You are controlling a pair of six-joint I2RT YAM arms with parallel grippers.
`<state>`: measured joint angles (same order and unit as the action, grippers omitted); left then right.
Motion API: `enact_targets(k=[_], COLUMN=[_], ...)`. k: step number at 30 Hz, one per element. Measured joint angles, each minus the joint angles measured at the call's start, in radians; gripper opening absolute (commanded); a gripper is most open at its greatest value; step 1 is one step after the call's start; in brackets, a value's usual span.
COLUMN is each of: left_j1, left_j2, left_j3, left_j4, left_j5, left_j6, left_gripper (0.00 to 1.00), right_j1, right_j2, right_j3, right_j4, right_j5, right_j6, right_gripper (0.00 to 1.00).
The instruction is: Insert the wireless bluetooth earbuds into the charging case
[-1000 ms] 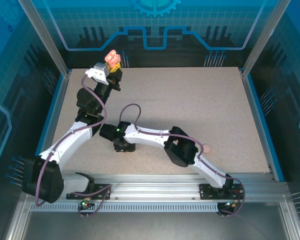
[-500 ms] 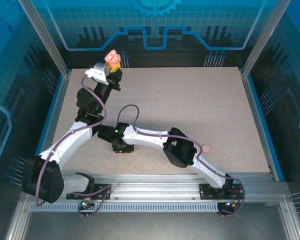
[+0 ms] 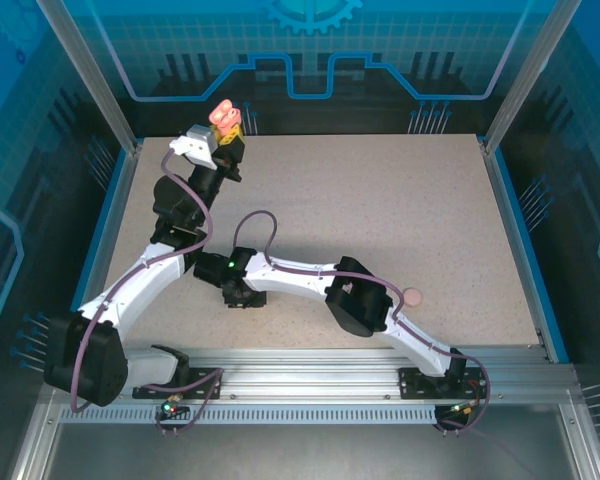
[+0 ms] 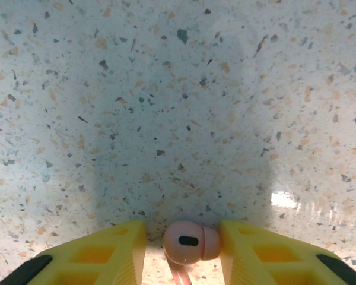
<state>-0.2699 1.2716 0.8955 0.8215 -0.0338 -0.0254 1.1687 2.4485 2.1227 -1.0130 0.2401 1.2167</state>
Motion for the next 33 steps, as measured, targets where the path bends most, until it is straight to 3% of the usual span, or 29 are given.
enact_targets(k=[14, 23, 33], left_j1=[0.0, 0.0, 0.0], left_j2=[0.002, 0.005, 0.006], left_j3=[0.0, 0.0, 0.0], left_j4=[0.005, 0.023, 0.023], left_j5=[0.0, 0.001, 0.013], left_j6=[-0.002, -0.003, -0.009], left_gripper=[0.0, 0.0, 0.0], right_j1=[-0.019, -0.023, -0.025], right_j2=[0.026, 0.024, -0.098], right_j3=[0.045, 0.043, -0.166], right_j4=[-0.042, -0.051, 0.082], right_j5=[-0.032, -0.033, 0.041], right_j6=[0.082, 0.093, 0.092], right_gripper=[0.34, 0.23, 0.21])
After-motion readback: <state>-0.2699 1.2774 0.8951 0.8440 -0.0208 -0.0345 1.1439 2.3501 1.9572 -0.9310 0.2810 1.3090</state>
